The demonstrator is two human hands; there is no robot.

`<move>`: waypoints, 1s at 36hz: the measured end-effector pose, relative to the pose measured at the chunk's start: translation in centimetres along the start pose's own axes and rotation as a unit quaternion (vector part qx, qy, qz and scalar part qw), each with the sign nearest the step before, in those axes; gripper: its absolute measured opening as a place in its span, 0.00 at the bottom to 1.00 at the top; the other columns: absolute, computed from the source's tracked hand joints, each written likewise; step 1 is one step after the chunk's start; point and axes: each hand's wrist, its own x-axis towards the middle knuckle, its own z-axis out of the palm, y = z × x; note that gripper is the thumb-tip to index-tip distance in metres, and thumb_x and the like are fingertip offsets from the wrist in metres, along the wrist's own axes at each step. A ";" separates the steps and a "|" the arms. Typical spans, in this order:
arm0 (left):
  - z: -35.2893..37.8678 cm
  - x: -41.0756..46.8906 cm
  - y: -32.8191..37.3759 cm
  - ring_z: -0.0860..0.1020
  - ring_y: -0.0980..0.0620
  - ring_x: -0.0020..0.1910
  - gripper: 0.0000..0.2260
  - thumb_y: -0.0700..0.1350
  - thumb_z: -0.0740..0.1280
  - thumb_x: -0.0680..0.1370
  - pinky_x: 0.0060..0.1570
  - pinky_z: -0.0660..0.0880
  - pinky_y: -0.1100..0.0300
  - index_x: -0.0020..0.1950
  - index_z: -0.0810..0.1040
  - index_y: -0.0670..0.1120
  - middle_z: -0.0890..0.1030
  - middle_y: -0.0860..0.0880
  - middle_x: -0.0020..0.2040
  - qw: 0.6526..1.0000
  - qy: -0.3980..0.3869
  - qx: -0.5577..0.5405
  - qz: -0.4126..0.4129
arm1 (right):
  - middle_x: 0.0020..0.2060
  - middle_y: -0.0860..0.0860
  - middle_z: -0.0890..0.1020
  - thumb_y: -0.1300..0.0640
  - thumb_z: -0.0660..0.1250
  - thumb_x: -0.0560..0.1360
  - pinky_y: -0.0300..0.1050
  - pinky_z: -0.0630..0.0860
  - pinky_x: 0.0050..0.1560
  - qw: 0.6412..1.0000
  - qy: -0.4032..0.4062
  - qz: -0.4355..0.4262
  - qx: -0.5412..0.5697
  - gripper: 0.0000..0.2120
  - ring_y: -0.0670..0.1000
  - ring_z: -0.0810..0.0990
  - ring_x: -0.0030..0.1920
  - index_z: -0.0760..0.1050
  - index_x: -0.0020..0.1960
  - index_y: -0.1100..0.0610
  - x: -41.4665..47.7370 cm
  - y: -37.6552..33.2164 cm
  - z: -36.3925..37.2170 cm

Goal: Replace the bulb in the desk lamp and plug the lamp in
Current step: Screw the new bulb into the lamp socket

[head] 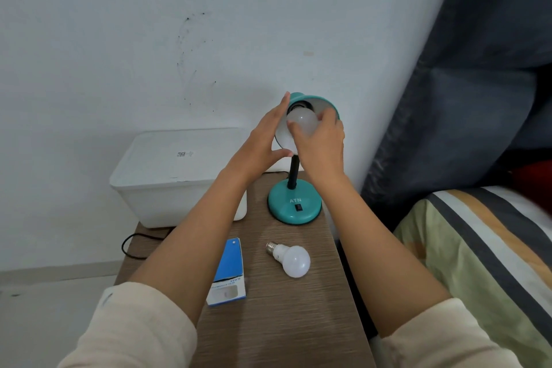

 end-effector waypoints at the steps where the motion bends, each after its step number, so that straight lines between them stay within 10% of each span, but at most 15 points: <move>1: 0.0 0.0 -0.1 0.61 0.58 0.71 0.46 0.38 0.73 0.71 0.70 0.64 0.54 0.75 0.45 0.60 0.61 0.53 0.74 1.000 0.001 -0.001 -0.002 | 0.60 0.57 0.72 0.47 0.66 0.74 0.40 0.64 0.48 0.999 -0.001 0.027 0.030 0.25 0.55 0.72 0.59 0.65 0.64 0.61 0.1 0.0 0.0; 10: -0.1 0.0 0.0 0.60 0.62 0.70 0.44 0.40 0.73 0.72 0.70 0.63 0.58 0.76 0.46 0.56 0.61 0.56 0.73 1.000 0.001 0.006 0.006 | 0.60 0.54 0.67 0.54 0.69 0.72 0.37 0.67 0.51 0.999 0.000 -0.033 0.037 0.27 0.51 0.72 0.54 0.64 0.68 0.54 -1.2 1.3 0.1; 16: -0.1 -0.1 -0.1 0.60 0.60 0.71 0.45 0.40 0.73 0.71 0.70 0.64 0.56 0.75 0.45 0.62 0.61 0.55 0.73 1.000 0.000 0.004 -0.009 | 0.50 0.54 0.79 0.41 0.66 0.71 0.45 0.77 0.51 0.990 0.037 0.057 0.122 0.24 0.54 0.80 0.50 0.71 0.61 0.55 -0.4 1.8 0.3; 30: -0.1 0.0 -0.1 0.61 0.61 0.69 0.45 0.40 0.73 0.72 0.69 0.64 0.57 0.75 0.45 0.61 0.62 0.54 0.72 1.000 0.002 0.003 -0.014 | 0.45 0.54 0.78 0.46 0.64 0.75 0.29 0.70 0.41 0.994 0.018 0.021 0.102 0.23 0.50 0.77 0.45 0.68 0.64 0.56 -0.1 1.2 0.0; 36: 0.0 -0.1 0.1 0.62 0.59 0.70 0.44 0.39 0.72 0.72 0.69 0.65 0.56 0.75 0.46 0.59 0.63 0.53 0.72 1.000 0.003 -0.004 -0.007 | 0.62 0.55 0.69 0.52 0.66 0.74 0.39 0.68 0.53 0.997 -0.034 -0.010 0.069 0.23 0.52 0.71 0.61 0.66 0.67 0.52 -0.4 1.1 0.3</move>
